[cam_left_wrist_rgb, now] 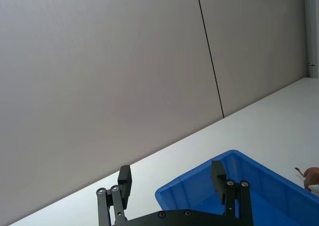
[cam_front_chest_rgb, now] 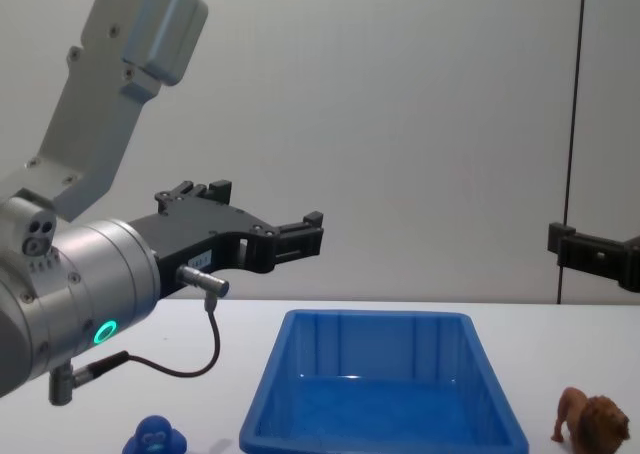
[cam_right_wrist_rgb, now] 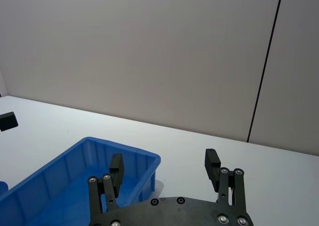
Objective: Pick up the two dolls from the table and place them into the box.
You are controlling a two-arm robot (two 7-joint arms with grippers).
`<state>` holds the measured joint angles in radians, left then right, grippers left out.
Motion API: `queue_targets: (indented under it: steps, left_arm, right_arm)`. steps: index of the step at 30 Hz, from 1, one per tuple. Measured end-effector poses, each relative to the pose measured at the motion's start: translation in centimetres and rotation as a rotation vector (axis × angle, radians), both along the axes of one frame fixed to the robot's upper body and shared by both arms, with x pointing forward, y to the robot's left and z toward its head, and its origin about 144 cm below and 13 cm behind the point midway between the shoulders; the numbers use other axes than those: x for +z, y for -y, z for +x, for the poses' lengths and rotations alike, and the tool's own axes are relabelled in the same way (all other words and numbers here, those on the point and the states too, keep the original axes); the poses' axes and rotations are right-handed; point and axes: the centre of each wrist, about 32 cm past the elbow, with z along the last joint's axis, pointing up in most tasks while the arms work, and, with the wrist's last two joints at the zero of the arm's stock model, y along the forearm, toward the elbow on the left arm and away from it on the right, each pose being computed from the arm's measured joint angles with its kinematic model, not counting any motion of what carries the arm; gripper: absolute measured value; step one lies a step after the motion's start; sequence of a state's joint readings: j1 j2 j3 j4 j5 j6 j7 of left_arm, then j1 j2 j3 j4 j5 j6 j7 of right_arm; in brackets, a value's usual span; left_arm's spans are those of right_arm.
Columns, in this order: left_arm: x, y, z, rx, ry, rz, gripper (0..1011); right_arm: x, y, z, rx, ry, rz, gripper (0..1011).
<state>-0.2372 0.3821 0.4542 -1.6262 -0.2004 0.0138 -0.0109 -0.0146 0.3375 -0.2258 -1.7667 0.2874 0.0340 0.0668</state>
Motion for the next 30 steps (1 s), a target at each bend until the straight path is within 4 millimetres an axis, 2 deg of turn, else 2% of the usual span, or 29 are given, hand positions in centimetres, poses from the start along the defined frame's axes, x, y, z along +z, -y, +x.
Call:
queue_targets:
  steps: [30]
  left_arm:
    - [0.00, 0.00, 0.00, 0.000, 0.000, 0.000, 1001]
  right_arm:
    - [-0.05, 0.31, 0.09, -0.002, 0.001, -0.004, 1001]
